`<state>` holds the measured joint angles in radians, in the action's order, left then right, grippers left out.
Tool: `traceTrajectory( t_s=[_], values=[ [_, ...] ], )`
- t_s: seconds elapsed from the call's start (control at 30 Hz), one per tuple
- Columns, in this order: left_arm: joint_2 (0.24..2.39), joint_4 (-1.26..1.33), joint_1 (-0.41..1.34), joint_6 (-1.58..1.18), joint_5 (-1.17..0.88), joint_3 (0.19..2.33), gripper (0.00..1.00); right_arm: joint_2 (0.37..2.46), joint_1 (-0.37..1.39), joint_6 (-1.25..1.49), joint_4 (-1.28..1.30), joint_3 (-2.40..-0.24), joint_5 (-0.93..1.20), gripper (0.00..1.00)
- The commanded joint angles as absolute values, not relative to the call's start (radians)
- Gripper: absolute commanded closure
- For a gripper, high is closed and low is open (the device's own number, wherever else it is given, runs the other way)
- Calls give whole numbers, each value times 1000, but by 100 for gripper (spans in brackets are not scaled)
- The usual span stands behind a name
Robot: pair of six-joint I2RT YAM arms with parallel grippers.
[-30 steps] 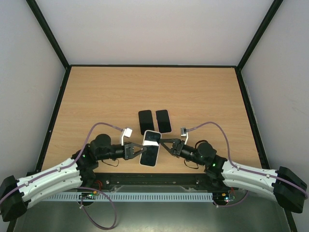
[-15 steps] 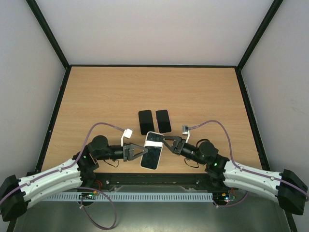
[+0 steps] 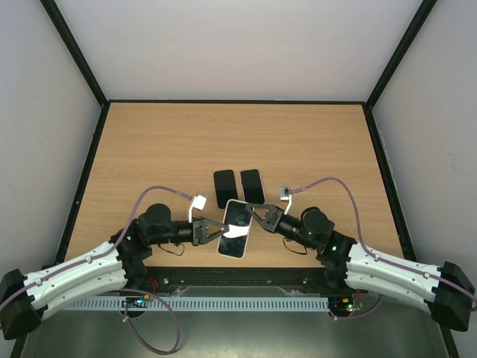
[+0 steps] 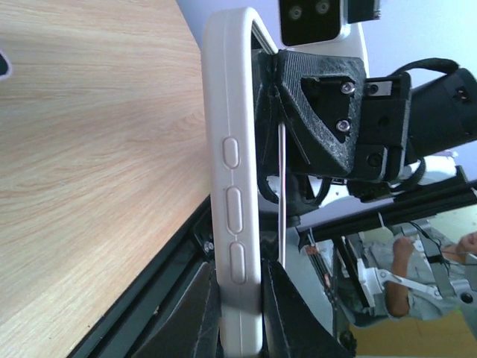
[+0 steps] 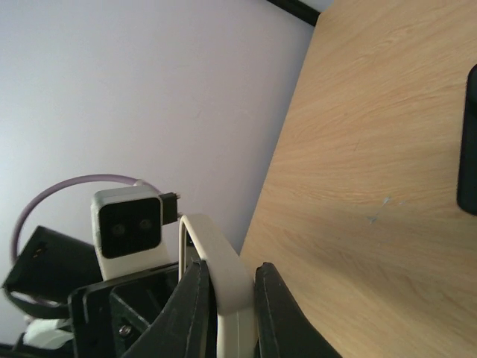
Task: Put the phone into the phone case
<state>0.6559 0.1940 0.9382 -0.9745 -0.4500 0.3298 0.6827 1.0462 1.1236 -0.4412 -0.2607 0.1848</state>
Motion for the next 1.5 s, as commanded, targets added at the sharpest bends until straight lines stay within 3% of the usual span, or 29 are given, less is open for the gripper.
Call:
traceTrajectory(
  t_s=[0.0,0.07,0.37,0.53,0.7,0.9,0.97,1.07,1.17,1.3,1.47],
  values=[
    [691,25,934,-892,-323,381,98,727,1048,1080,-314,-342,150,98],
    [695,53,934,-892,-341,384,97,733,1049,1084,-327,-337,161,97],
    [656,285,933,-986,-380,350,97,707,1049,1181,-599,-176,302,52],
    [631,298,933,-992,-302,345,98,782,1049,1233,-703,-128,363,43],
    [641,316,930,-994,-257,343,98,850,1049,1246,-797,-134,426,48],
    [659,301,916,-991,-241,348,98,838,1049,1239,-797,-127,418,89],
    [658,280,913,-987,-225,349,98,817,1048,1228,-763,-126,389,95],
    [659,240,895,-983,-207,351,98,792,1049,1219,-705,-125,355,96],
    [660,192,859,-984,-196,350,98,761,1049,1204,-622,-133,316,78],
    [667,116,801,-945,-179,351,98,680,1049,1190,-517,-129,258,45],
    [704,53,697,-881,-186,352,98,583,1049,1173,-413,-138,218,18]
  ],
)
